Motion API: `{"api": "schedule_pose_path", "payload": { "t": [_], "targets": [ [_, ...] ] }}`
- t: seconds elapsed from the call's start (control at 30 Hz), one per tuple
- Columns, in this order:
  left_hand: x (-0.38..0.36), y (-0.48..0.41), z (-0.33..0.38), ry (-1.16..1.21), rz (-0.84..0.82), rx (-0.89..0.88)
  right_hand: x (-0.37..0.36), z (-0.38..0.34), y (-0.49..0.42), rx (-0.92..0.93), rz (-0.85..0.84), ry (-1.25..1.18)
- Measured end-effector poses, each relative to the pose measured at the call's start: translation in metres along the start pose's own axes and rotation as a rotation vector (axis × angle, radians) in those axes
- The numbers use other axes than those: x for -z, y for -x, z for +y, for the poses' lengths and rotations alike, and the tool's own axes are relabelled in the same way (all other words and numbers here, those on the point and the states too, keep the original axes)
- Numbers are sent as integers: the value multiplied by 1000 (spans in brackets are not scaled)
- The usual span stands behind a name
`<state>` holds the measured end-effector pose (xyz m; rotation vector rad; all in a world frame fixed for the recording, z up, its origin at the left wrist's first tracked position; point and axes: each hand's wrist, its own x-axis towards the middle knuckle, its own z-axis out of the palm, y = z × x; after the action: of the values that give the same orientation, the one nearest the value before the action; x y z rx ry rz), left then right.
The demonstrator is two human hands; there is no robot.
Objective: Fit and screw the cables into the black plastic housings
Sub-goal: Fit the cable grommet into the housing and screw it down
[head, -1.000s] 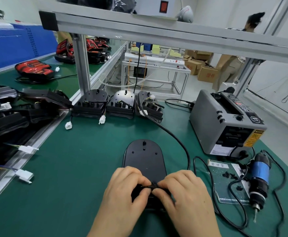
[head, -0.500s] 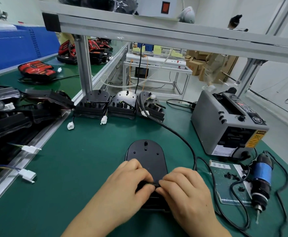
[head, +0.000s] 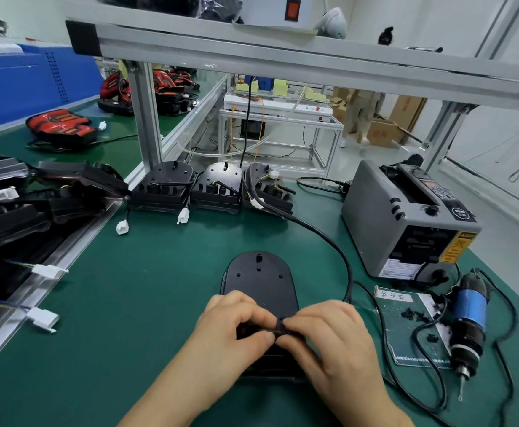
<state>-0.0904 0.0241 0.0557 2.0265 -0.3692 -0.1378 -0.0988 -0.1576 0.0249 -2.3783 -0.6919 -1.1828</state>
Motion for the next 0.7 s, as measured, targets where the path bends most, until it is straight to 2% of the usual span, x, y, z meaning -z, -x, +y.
{"api": "schedule_pose_path", "payload": {
  "t": [0.2,0.43,0.7],
  "targets": [
    [-2,3,0,45,11,35,1,-7,2,-134,-38,-11],
    [-16,6,1,28,201,40,3,-13,3,-174,-83,-12],
    [-23,7,-1,87,274,84,9,-12,7,-210,-154,-33]
  ]
}}
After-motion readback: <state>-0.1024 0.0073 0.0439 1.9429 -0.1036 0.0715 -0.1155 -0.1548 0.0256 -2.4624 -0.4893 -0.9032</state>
